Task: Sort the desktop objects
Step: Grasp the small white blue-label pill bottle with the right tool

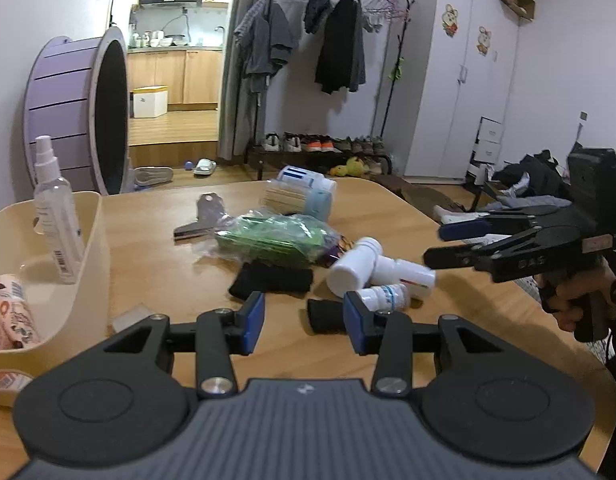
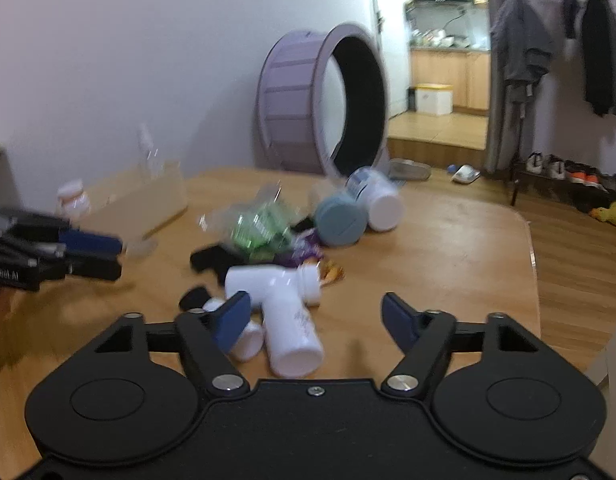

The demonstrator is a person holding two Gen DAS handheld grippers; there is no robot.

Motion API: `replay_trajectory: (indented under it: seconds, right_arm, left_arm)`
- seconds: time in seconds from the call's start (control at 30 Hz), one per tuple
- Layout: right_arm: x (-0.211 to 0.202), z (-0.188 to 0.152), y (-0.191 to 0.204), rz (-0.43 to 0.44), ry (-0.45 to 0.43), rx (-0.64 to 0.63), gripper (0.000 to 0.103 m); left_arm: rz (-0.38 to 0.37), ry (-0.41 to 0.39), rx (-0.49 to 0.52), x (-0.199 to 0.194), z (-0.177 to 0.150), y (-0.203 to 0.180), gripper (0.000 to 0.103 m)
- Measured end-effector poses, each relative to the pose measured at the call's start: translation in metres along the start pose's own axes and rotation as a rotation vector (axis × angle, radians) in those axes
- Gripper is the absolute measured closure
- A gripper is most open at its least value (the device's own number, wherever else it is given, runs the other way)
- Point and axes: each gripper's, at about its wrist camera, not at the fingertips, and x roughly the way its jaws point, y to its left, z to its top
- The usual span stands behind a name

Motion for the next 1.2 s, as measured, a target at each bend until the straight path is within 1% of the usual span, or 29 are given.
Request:
replay_trajectory:
  seconds: [0.03, 0.13, 0.2, 0.3, 0.4, 0.47, 0.53, 0.63, 0.8, 1.07, 1.17, 1.2]
  right_arm:
    - [0.002, -0.001, 0.002, 0.002, 0.017, -0.014, 0.043]
    - [0.006, -0.004, 0.006, 0.004, 0.048, -0.047, 0.047]
    - [0.007, -0.003, 0.007, 0.005, 0.039, -0.052, 0.048]
    - [0.005, 0.0, 0.011, 0.035, 0.019, -0.058, 0.05]
    - [0.003, 0.001, 0.023, 0.079, 0.006, -0.114, 0.055]
    - [0.006, 0.001, 0.035, 0.107, 0.012, -0.171, 0.056]
    - [0.01, 0.002, 0.047, 0.131, 0.021, -0.228, 0.068]
    - [0.017, 0.003, 0.061, 0.147, 0.035, -0.294, 0.068]
    - [0.03, 0.004, 0.072, 0.098, 0.056, -0.374, 0.068]
    - [0.036, -0.004, 0.085, 0.068, 0.089, -0.489, 0.068]
    - [0.035, -0.003, 0.086, 0.078, 0.09, -0.486, 0.075]
    - [0.033, -0.002, 0.084, 0.085, 0.084, -0.465, 0.075]
  left_arm:
    - [-0.005, 0.001, 0.001, 0.001, 0.0, 0.0, 0.061]
    - [-0.012, 0.003, 0.003, 0.001, -0.002, -0.002, 0.061]
    - [-0.014, 0.003, -0.001, 0.0, -0.003, -0.002, 0.061]
    - [-0.021, -0.001, -0.005, -0.002, -0.003, -0.003, 0.061]
    - [-0.023, -0.004, -0.007, -0.002, -0.003, -0.003, 0.061]
    - [-0.022, -0.004, -0.011, -0.002, -0.003, -0.003, 0.061]
    - [-0.019, -0.006, -0.015, -0.002, -0.002, -0.002, 0.061]
    - [-0.018, -0.009, -0.021, -0.004, -0.002, -0.001, 0.061]
    - [-0.019, -0.013, -0.025, -0.007, -0.002, 0.001, 0.061]
    - [-0.015, -0.016, -0.031, -0.009, -0.002, 0.001, 0.061]
    - [-0.014, -0.015, -0.03, -0.008, -0.001, 0.0, 0.061]
    - [-0.014, -0.015, -0.03, -0.008, -0.001, 0.0, 0.061]
